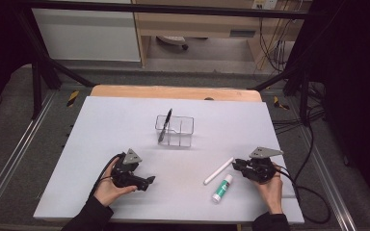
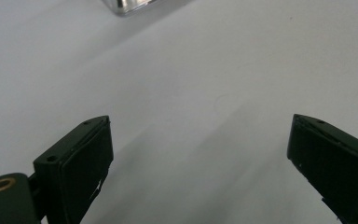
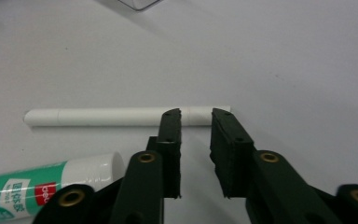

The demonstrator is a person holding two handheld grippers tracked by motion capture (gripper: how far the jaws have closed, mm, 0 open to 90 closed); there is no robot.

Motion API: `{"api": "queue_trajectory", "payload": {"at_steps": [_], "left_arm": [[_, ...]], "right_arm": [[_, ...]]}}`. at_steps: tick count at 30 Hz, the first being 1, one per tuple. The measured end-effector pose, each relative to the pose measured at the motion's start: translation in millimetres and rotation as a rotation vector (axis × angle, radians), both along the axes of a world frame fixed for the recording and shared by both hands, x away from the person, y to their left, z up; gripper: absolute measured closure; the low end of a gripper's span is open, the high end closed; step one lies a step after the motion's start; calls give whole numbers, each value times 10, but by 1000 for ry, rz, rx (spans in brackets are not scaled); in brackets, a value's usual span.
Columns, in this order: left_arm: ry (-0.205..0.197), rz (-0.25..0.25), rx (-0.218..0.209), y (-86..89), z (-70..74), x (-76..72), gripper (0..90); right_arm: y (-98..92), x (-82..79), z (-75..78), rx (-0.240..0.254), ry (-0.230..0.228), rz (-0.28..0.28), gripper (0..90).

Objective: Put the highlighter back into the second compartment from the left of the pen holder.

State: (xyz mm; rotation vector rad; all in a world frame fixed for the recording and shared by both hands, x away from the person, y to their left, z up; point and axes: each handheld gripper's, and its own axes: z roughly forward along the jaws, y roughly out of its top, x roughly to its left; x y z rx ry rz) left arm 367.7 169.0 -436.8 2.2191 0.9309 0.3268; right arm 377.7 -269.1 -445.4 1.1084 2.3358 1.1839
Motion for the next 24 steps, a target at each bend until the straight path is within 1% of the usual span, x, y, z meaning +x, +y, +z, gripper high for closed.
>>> {"api": "queue_trajectory", "payload": {"at_steps": [1, 2, 3, 4, 6, 7, 8, 10, 11, 12, 14, 16, 17, 19, 22, 24], "left_arm": [[-1, -7, 1, -49, 16, 5, 64], [-6, -12, 5, -101, 35, 12, 64], [-9, -20, 3, -156, 53, 18, 67], [-12, -30, 2, -213, 70, 27, 69], [-15, -46, -3, -331, 98, 40, 72], [-17, -54, -7, -390, 106, 48, 75], [-13, -60, -8, -450, 115, 56, 79], [-10, -69, -10, -571, 121, 77, 83], [-10, -74, -8, -625, 122, 93, 86], [-5, -75, -10, -679, 125, 109, 90], [4, -81, -18, -782, 132, 145, 100], [9, -89, -10, -881, 147, 181, 109], [10, -91, -14, -932, 151, 197, 114], [16, -97, -10, -1032, 163, 227, 129], [16, -110, 1, -1182, 173, 262, 146], [19, -120, -1, -1274, 188, 276, 173]], "right_arm": [[-17, -18, -6, 2, -7, -4, 642], [-35, -30, -12, -3, -21, -8, 576], [-44, -45, -16, 0, -10, -15, 551], [-51, -53, -24, -3, -11, -14, 523], [-58, -76, -30, 5, -14, -14, 428], [-56, -89, -28, 6, -5, -24, 384], [-58, -94, -29, -3, -11, -32, 342], [-76, -106, -35, 0, -14, -35, 275], [-81, -120, -36, 6, -1, -48, 237], [-92, -125, -41, 1, 2, -54, 196], [-113, -150, -49, -5, 17, -67, 157], [-139, -172, -62, 1, 21, -67, 116], [-146, -177, -63, 1, 26, -76, 100], [-160, -178, -58, 10, 39, -80, 81], [-165, -174, -50, 24, 42, -80, 48], [-170, -174, -49, 17, 43, -80, 28]]}}
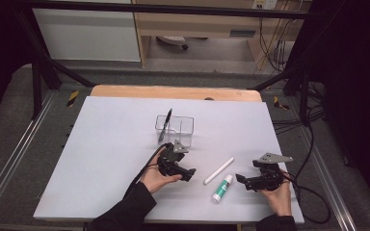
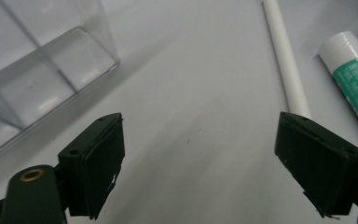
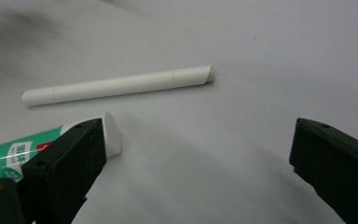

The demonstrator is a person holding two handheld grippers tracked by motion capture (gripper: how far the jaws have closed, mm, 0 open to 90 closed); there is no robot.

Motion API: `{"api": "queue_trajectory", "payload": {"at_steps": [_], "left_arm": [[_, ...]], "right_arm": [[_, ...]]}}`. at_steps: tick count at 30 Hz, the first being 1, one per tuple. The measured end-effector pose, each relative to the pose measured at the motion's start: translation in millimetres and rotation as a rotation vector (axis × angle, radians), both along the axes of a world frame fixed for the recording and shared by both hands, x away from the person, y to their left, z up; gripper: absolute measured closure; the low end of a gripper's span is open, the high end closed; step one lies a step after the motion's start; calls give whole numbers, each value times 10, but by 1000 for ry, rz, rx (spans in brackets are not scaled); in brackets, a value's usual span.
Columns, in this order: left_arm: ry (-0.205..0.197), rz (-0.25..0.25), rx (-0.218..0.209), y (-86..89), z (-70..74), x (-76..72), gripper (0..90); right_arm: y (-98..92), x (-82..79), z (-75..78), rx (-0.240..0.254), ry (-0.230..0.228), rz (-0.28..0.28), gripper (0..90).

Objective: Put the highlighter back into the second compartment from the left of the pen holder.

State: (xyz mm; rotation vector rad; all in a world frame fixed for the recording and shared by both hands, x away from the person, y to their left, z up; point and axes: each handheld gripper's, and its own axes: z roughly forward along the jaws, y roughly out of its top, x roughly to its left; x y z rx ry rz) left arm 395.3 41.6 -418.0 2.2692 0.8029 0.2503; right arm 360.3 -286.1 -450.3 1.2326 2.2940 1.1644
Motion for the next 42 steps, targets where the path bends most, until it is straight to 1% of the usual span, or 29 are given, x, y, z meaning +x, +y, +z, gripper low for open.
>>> {"api": "queue_trajectory", "payload": {"at_steps": [2, 3, 6, 7, 10, 12, 17, 19, 24, 27, 29, 31, 35, 36, 37, 40, 41, 42], "left_arm": [[7, -10, 1, -91, 12, 8, 202], [4, -14, 1, -136, 13, 9, 214], [4, -31, 13, -267, 16, -3, 249], [6, -38, 7, -308, 13, -9, 262], [16, -62, 7, -417, 3, -29, 325], [15, -75, 17, -488, -15, -47, 385], [27, -107, 26, -622, -74, -78, 472], [31, -112, 31, -654, -93, -83, 522], [28, -130, 37, -727, -122, -103, 596], [26, -137, 53, -770, -138, -108, 641], [23, -137, 66, -796, -156, -108, 661], [25, -135, 66, -817, -172, -110, 677], [21, -130, 84, -842, -195, -124, 709], [28, -131, 80, -843, -196, -128, 714], [25, -126, 80, -845, -197, -136, 721], [30, -118, 91, -853, -220, -150, 739], [25, -112, 89, -852, -226, -154, 742], [28, -107, 85, -849, -226, -154, 750]], "right_arm": [[-2, -2, 2, 1, 9, -3, 14], [-3, -3, 4, -1, 10, -6, 9], [-7, -7, 8, -6, 5, -5, 6], [-9, -10, 12, -9, 3, -6, 6], [-13, -10, 14, -9, -1, -6, 6], [-14, -14, 13, -25, -8, 6, 6], [-16, -17, 18, -16, -14, 8, 5], [-20, -17, 20, -18, -16, 6, 5], [-13, -10, 11, -28, -20, 11, 6], [-10, -11, 10, -31, -19, 10, 5], [-10, -11, 10, -30, -21, 11, 5], [-9, -12, 10, -28, -20, 10, 5], [-9, -12, 11, -29, -21, 10, 5], [-11, -10, 11, -31, -22, 11, 5], [-11, -10, 11, -31, -22, 11, 6], [-10, -10, 11, -30, -22, 12, 5], [-10, -10, 11, -31, -22, 12, 5], [-10, -10, 11, -32, -22, 11, 5]]}}
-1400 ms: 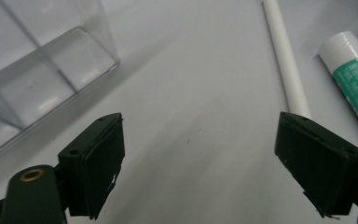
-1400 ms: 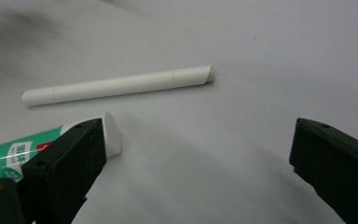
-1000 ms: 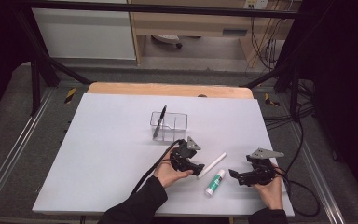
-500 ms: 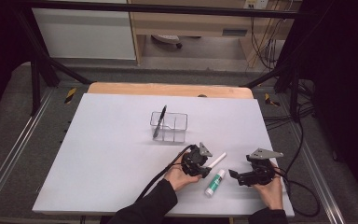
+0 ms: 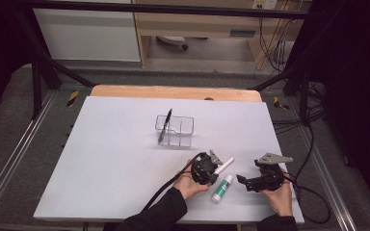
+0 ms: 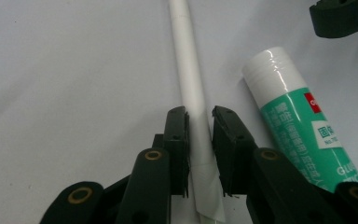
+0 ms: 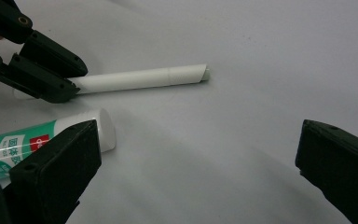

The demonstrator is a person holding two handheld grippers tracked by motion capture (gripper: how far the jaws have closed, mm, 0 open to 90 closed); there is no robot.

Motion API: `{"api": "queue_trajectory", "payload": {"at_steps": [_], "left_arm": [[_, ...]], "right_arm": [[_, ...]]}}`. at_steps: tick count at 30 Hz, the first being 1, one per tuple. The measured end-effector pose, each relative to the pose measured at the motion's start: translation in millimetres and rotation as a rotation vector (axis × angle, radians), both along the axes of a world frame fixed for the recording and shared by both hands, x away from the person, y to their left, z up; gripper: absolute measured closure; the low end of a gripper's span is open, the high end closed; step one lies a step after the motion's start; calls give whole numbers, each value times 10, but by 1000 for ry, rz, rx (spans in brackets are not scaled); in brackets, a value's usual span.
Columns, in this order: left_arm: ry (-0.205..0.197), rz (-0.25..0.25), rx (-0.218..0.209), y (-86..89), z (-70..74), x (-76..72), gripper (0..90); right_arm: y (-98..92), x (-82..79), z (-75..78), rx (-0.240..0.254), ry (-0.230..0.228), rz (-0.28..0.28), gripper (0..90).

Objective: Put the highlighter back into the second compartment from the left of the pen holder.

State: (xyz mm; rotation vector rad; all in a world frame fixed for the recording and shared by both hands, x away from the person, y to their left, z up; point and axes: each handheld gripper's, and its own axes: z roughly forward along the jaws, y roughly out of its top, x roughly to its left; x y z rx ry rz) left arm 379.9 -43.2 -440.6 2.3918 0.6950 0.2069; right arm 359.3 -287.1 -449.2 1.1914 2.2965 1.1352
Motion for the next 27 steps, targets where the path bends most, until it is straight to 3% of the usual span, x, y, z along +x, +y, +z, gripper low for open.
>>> {"api": "queue_trajectory", "payload": {"at_steps": [15, 21, 27], "left_arm": [[-10, 49, -47, 52, -21, -26, 778], [-13, 45, -72, 198, 70, 8, 779], [-7, 47, -110, 466, 212, 47, 778]], "right_arm": [[13, -2, -4, 1, -2, 0, 5], [28, -8, 16, 0, -19, 17, 4], [102, -22, 62, -22, -29, 29, 4]]}}
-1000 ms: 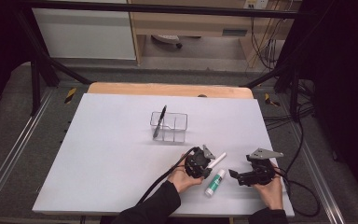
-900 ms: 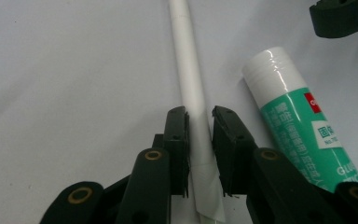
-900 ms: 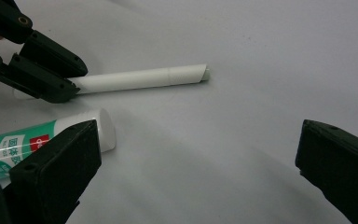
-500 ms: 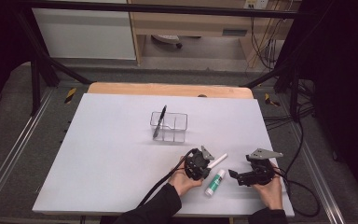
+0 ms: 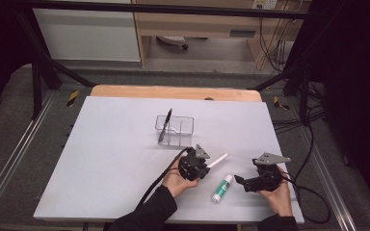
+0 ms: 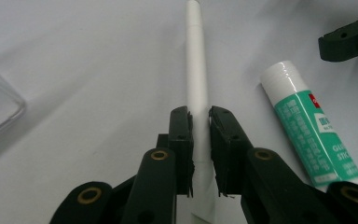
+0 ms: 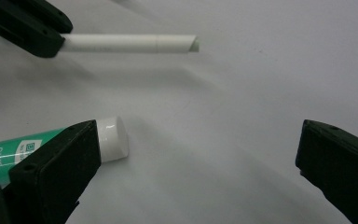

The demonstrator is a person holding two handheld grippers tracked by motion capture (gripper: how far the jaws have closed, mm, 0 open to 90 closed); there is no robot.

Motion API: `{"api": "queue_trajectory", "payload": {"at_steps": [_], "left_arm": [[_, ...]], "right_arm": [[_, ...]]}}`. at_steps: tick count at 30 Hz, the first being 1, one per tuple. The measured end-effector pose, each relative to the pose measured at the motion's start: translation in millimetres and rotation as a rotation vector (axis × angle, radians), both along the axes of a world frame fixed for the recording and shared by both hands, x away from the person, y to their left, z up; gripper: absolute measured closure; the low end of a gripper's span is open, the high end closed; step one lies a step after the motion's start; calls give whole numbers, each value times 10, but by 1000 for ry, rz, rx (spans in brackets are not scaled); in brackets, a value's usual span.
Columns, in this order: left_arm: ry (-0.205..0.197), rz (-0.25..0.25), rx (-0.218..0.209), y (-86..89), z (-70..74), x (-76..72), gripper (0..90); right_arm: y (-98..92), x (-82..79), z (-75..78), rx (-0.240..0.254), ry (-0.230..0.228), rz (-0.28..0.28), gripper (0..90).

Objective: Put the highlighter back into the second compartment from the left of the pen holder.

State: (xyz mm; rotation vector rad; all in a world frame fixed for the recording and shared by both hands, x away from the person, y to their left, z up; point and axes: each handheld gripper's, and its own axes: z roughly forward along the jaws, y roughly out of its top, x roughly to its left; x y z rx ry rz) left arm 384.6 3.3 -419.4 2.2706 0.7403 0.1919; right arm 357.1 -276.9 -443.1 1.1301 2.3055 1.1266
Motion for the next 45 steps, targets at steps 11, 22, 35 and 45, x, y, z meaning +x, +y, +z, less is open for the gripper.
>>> {"api": "queue_trajectory", "payload": {"at_steps": [11, 22, 35, 45], "left_arm": [[-2, 10, 25, 617, 20, -25, 778], [5, 2, 58, 922, 54, -65, 779], [10, -38, 123, 1167, 158, -79, 779], [8, -67, 142, 1240, 292, -61, 778]], "right_arm": [[317, -29, 114, -101, -18, 5, 4], [616, -49, 229, -141, -68, 109, 6], [1143, -19, 291, -272, -136, 247, 15], [1534, -16, 374, -356, -184, 351, 19]]}}
